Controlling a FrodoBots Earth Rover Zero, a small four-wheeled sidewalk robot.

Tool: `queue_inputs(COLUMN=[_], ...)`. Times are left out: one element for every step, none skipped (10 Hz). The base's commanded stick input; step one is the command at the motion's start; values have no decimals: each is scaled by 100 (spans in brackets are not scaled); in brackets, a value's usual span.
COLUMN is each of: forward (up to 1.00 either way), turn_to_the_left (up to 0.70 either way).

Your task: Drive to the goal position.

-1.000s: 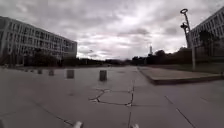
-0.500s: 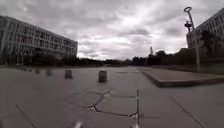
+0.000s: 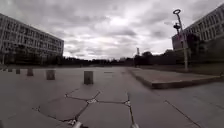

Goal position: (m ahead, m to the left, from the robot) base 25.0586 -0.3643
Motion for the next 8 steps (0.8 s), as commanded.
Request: queue_inputs(forward=[70,70,70,70,70,70,70,70], turn_to_the_left=[0,0,0,0,0,0,0,0])
